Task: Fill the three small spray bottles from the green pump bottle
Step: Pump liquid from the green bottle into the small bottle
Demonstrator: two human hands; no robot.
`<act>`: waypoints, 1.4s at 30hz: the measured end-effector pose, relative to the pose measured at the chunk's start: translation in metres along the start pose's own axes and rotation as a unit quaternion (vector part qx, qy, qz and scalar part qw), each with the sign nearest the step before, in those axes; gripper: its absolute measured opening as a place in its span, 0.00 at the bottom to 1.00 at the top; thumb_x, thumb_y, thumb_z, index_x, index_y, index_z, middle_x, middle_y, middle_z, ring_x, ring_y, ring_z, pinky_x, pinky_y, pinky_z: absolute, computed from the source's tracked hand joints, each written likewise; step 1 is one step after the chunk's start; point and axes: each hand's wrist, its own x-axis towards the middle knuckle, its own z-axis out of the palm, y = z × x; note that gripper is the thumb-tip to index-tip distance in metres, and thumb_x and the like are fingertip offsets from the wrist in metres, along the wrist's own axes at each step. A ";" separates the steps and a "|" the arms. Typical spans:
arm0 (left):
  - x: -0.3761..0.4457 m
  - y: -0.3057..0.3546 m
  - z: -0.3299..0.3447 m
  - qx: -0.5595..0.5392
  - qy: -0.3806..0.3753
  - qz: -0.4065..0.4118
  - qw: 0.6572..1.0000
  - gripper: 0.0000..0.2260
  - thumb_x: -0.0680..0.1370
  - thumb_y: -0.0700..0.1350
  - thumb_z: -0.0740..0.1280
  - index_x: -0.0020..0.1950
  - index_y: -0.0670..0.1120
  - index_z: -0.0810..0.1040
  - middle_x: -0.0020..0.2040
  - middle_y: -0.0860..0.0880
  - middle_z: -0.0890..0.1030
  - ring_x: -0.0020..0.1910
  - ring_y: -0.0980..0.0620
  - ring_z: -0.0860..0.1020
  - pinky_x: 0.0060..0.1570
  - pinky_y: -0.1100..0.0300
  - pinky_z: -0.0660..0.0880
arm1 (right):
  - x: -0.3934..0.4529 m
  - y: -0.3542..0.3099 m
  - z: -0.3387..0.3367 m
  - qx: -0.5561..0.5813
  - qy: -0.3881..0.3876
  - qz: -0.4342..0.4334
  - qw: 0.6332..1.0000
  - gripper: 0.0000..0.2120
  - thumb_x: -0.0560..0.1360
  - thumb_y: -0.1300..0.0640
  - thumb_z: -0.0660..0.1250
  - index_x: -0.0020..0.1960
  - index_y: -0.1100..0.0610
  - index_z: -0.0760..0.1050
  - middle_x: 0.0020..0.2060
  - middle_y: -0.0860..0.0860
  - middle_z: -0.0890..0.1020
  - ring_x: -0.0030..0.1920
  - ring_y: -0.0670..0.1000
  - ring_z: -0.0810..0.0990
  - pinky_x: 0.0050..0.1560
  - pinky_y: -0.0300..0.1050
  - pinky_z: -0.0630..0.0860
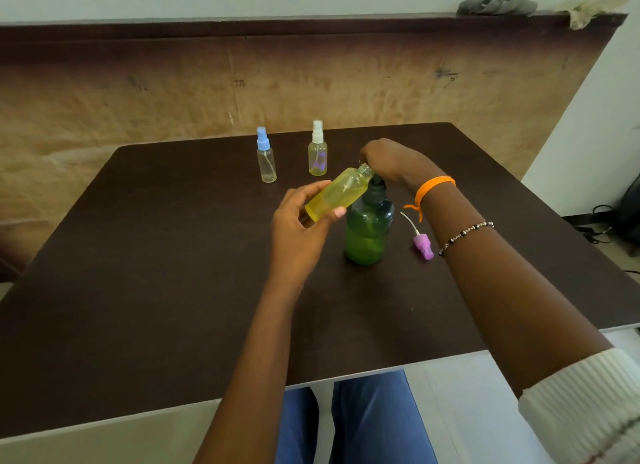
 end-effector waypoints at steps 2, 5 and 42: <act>-0.001 -0.002 0.001 0.000 0.000 -0.004 1.000 0.17 0.72 0.39 0.72 0.52 0.59 0.77 0.55 0.46 0.79 0.51 0.56 0.79 0.52 0.62 0.76 | 0.001 0.001 0.004 0.014 -0.024 0.007 1.000 0.18 0.80 0.63 0.50 0.68 0.68 0.66 0.67 0.64 0.70 0.67 0.62 0.69 0.55 0.49 0.69; -0.002 -0.003 0.001 -0.011 -0.005 -0.016 1.000 0.17 0.72 0.39 0.72 0.51 0.59 0.77 0.55 0.45 0.80 0.52 0.55 0.79 0.52 0.61 0.76 | -0.001 0.001 0.004 0.015 -0.040 0.002 0.999 0.19 0.81 0.63 0.50 0.69 0.67 0.65 0.68 0.64 0.69 0.68 0.61 0.68 0.49 0.42 0.63; 0.000 0.005 0.002 -0.005 0.008 -0.018 1.000 0.17 0.71 0.38 0.73 0.50 0.60 0.77 0.55 0.46 0.79 0.52 0.54 0.79 0.54 0.57 0.77 | -0.013 -0.004 -0.006 -0.093 0.011 -0.023 0.995 0.16 0.80 0.64 0.51 0.63 0.67 0.71 0.62 0.64 0.74 0.63 0.63 0.72 0.62 0.53 0.70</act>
